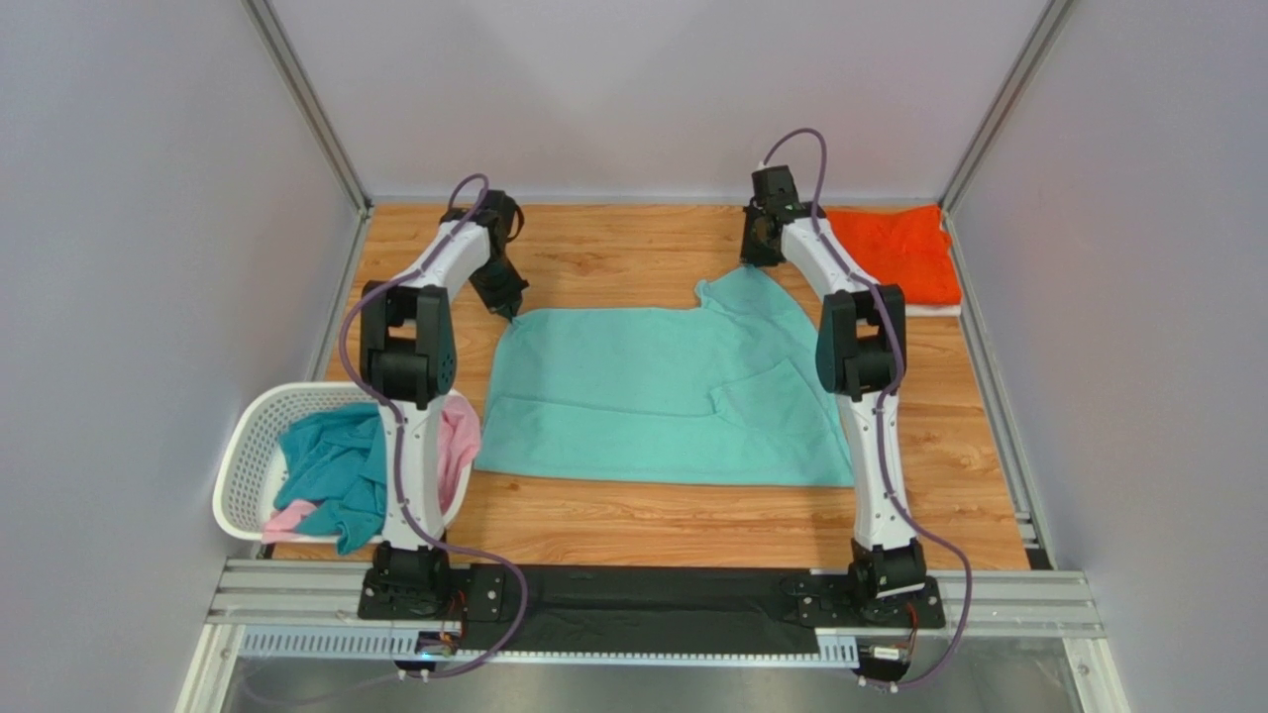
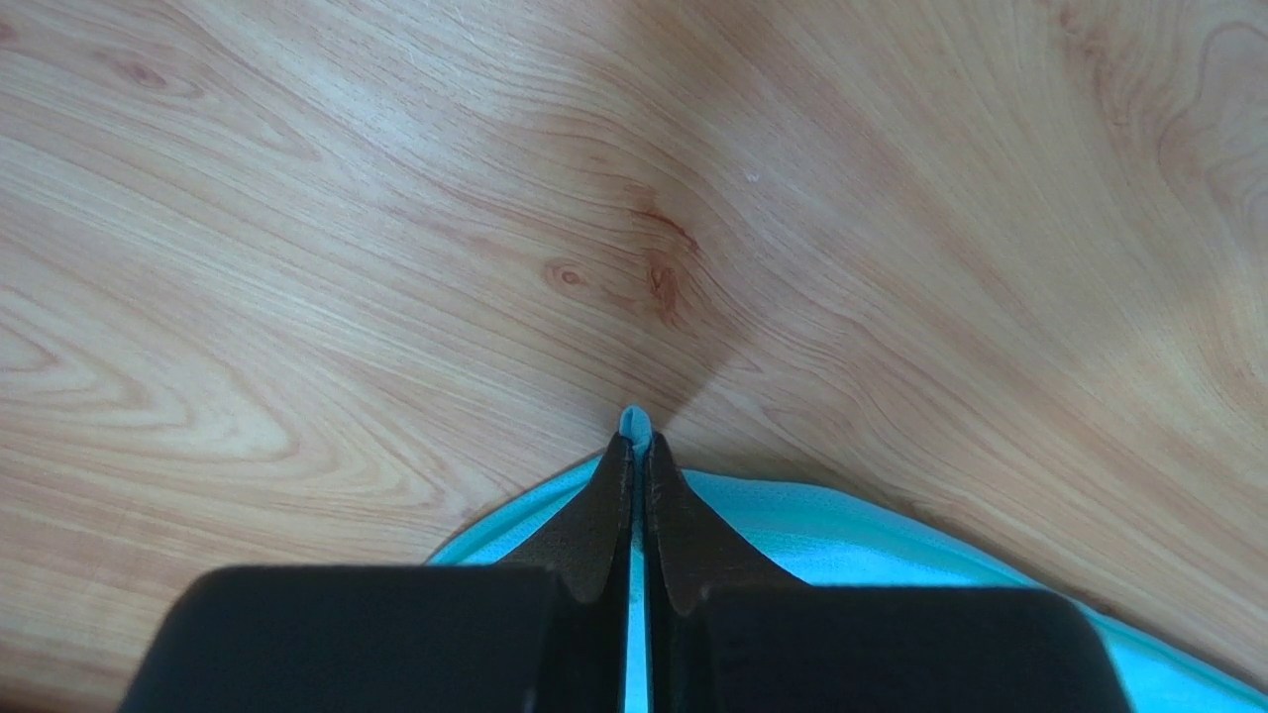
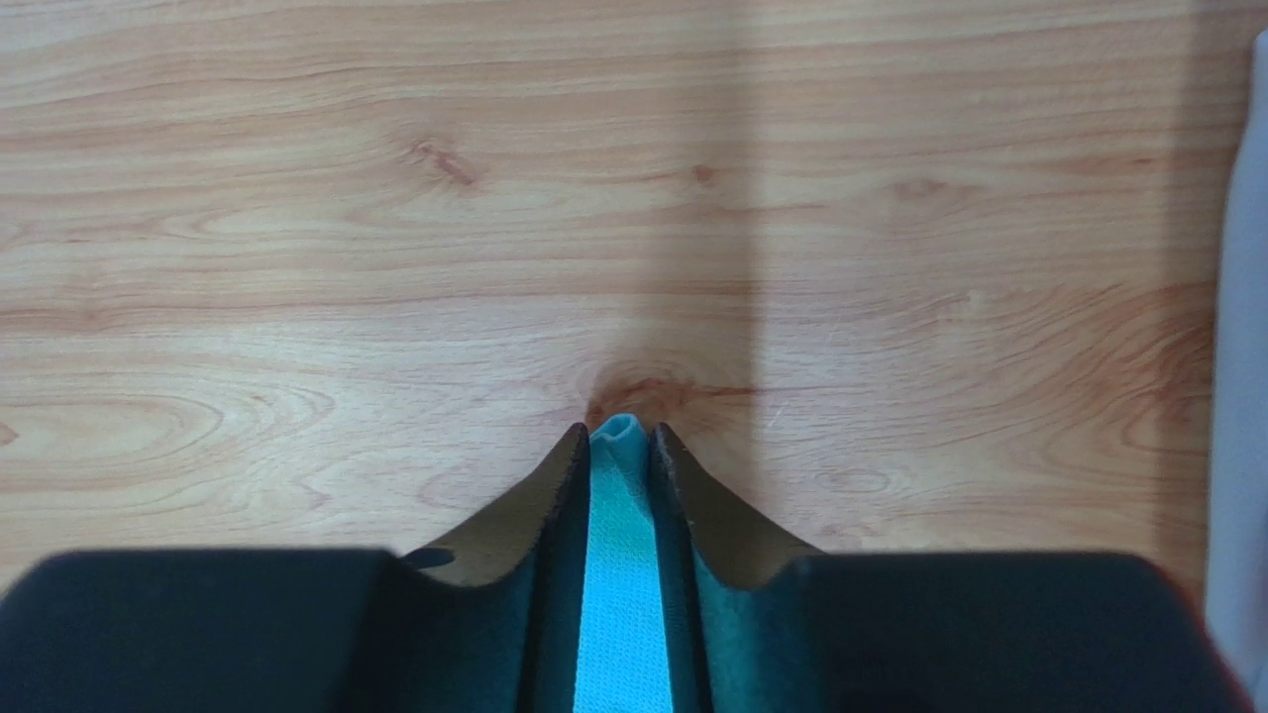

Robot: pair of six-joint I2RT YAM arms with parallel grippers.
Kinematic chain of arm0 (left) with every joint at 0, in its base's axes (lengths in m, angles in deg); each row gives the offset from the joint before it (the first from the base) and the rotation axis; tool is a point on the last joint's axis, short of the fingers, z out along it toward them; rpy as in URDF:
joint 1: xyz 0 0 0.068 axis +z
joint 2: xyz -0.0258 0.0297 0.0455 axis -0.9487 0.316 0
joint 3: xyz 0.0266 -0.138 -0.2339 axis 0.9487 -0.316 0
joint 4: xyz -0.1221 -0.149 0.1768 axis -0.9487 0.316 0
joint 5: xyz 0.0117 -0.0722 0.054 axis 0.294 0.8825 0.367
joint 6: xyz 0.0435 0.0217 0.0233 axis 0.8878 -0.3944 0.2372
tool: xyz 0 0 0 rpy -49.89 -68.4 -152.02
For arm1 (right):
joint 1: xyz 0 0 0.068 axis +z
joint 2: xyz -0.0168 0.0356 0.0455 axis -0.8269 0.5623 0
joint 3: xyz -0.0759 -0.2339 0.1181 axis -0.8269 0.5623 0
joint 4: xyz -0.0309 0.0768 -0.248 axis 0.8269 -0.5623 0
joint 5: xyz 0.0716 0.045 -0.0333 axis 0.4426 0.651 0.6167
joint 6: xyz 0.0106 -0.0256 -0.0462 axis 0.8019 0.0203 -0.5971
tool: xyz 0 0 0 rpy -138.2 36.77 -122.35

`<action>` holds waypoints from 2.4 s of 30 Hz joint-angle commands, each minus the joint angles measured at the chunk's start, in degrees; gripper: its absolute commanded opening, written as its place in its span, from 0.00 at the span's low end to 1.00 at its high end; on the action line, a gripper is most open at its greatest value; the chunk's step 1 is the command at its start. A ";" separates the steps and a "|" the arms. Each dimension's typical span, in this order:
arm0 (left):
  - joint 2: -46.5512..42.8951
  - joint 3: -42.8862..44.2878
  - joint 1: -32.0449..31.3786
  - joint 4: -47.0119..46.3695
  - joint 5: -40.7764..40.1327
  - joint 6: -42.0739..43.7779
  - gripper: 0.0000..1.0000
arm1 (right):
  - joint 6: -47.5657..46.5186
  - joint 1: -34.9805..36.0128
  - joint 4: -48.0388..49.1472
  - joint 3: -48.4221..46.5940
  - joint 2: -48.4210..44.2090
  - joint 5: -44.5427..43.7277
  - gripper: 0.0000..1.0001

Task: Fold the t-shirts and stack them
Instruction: Fold the tshirt

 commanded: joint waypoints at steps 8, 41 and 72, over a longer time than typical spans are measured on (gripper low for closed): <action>-6.70 -6.51 0.04 -1.79 3.84 1.47 0.00 | -4.59 2.07 2.50 8.86 -11.44 -3.22 0.00; -41.34 -45.54 -2.25 -13.30 0.50 1.64 0.00 | 4.28 9.01 2.68 78.92 -82.11 -9.46 0.00; -51.54 -38.70 -7.78 -8.47 1.73 1.47 1.00 | 19.75 9.01 -3.65 85.43 -100.50 1.52 1.00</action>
